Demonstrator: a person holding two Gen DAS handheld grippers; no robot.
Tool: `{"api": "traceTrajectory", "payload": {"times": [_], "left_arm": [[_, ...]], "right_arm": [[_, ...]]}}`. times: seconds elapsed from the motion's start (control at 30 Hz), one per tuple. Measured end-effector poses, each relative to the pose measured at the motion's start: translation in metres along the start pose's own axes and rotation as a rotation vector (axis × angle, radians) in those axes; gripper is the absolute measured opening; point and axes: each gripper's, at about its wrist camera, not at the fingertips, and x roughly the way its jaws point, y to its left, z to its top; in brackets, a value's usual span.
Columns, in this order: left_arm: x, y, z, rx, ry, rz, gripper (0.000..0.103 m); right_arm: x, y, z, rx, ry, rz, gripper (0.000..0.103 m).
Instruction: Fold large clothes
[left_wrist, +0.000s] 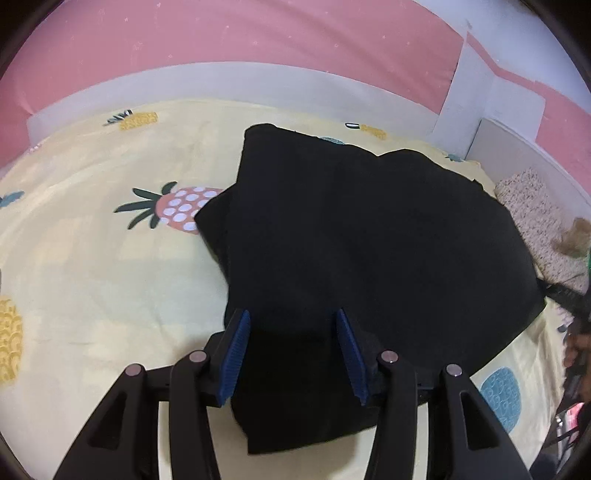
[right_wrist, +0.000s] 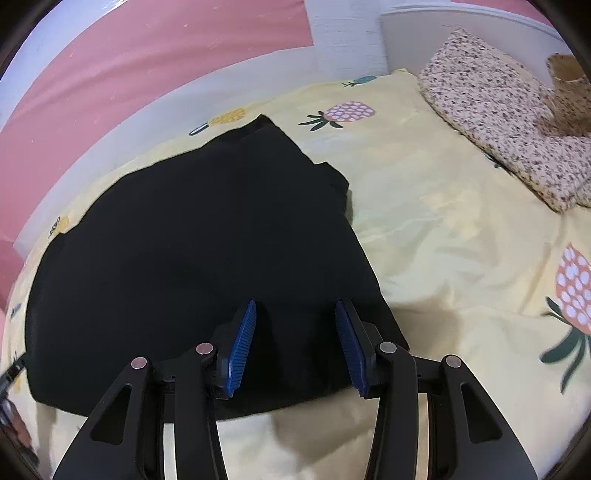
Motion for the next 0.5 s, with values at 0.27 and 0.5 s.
{"api": "traceTrajectory", "payload": {"times": [0.27, 0.5], "left_arm": [[-0.069, -0.024, -0.025, 0.089, -0.06, 0.016, 0.051], [-0.129, -0.052, -0.064, 0.166, -0.086, 0.026, 0.062]], "right_arm": [[-0.074, 0.027, -0.034, -0.041, -0.069, 0.035, 0.058], [-0.137, 0.061, -0.087, -0.095, -0.101, 0.057, 0.058]]}}
